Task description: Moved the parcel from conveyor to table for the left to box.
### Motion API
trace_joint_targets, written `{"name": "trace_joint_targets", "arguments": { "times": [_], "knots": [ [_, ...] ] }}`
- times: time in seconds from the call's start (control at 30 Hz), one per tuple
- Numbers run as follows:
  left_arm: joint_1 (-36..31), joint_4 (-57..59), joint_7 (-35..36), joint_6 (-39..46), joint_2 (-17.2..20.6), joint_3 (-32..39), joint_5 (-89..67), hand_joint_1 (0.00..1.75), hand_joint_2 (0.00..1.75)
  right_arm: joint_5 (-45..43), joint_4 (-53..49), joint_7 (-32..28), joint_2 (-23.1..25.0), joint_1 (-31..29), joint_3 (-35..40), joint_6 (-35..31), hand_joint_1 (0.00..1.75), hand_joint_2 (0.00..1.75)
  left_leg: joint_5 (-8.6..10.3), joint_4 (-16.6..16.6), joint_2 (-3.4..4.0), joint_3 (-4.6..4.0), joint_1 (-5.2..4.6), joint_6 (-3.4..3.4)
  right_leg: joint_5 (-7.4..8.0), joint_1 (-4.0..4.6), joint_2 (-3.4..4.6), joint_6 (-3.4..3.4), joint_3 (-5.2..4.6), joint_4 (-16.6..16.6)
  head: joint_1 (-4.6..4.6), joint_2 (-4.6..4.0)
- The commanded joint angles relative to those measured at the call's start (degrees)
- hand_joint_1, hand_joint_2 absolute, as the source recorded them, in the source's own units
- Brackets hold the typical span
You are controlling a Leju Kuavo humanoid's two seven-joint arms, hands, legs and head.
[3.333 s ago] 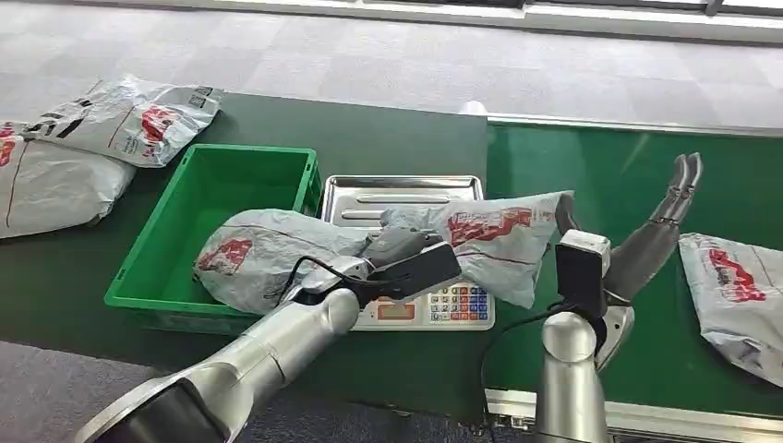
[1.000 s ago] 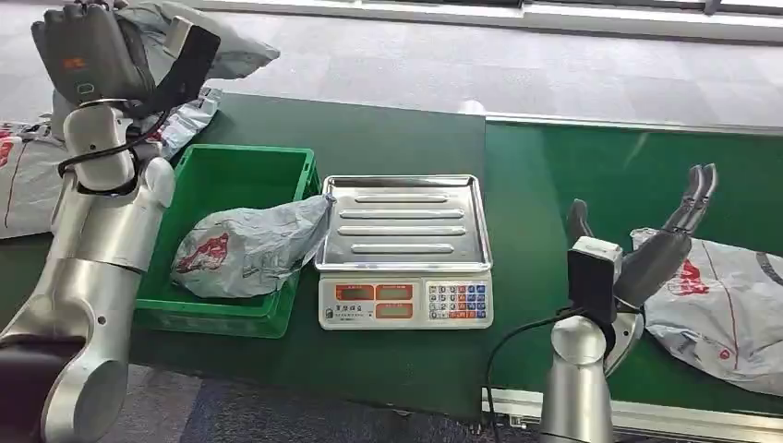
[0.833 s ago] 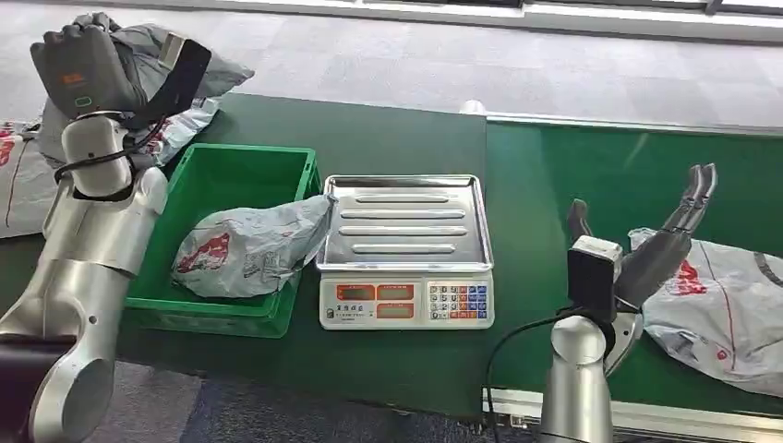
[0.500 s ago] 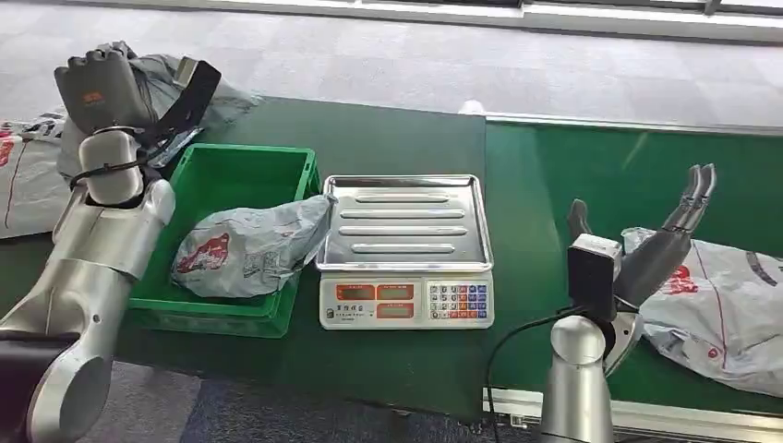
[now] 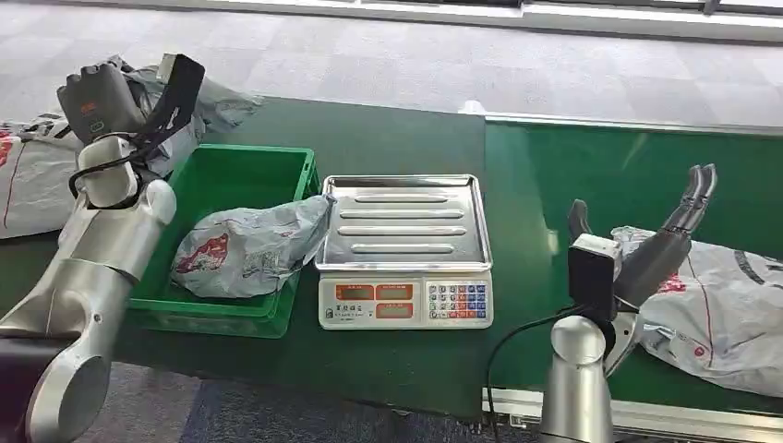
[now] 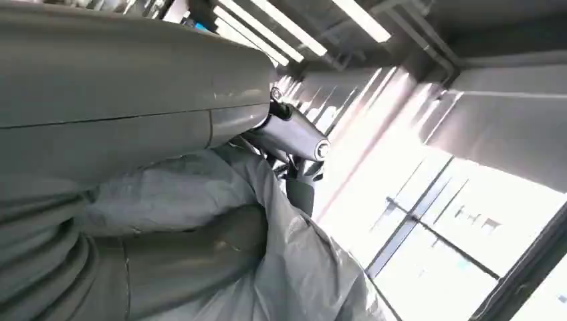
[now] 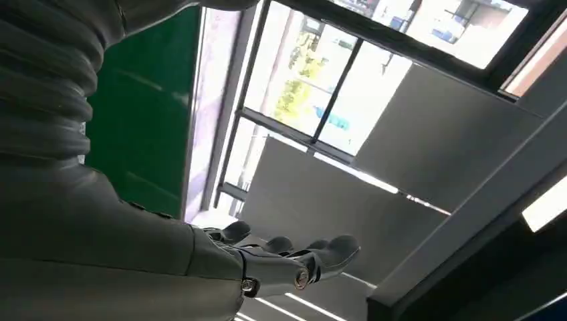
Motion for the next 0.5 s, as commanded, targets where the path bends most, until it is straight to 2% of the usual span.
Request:
{"name": "trace_joint_targets", "arguments": {
  "times": [0.03, 0.37, 0.47, 0.5],
  "knots": [
    [-3.7, 3.52, 0.92, -0.06, 0.78, -0.26, -22.14, 0.0, 0.0, 0.34, 1.08, 0.84, 2.01, 0.33, 0.32, 0.13, 0.0, 1.75, -0.01, 0.05, -0.04, -0.04, 0.07, 0.07, 0.0, 0.07, 0.12, -0.14, -0.04, 0.04, 0.0, 0.0],
    [0.06, -7.86, -2.96, -0.06, 1.07, 4.96, -19.95, 0.0, 0.0, 1.59, 1.99, 2.27, 2.01, -0.71, 1.56, 0.13, 0.0, 1.75, -0.01, 0.0, 0.09, 0.04, 0.02, 0.02, 0.03, 0.05, 0.21, -0.11, 0.06, 0.03, 0.0, 0.0],
    [2.31, -13.02, -5.99, -0.06, 0.12, 7.98, -18.93, 0.0, 0.0, 1.31, 2.29, 1.91, 2.01, -0.95, 1.23, 0.13, 0.0, 1.75, 0.01, -0.05, 0.12, 0.1, 0.0, 0.04, 0.05, 0.06, 0.28, -0.13, 0.11, 0.03, 0.0, 0.0],
    [3.48, -17.89, -9.05, -0.06, -1.14, 10.08, -17.54, 0.0, 0.0, 0.84, 2.48, 1.55, 2.01, -0.99, 0.4, 0.13, 0.0, 1.75, 0.01, -0.06, 0.12, 0.1, -0.01, 0.03, 0.06, 0.04, 0.27, -0.12, 0.12, 0.04, 0.0, 0.0]
  ]
}}
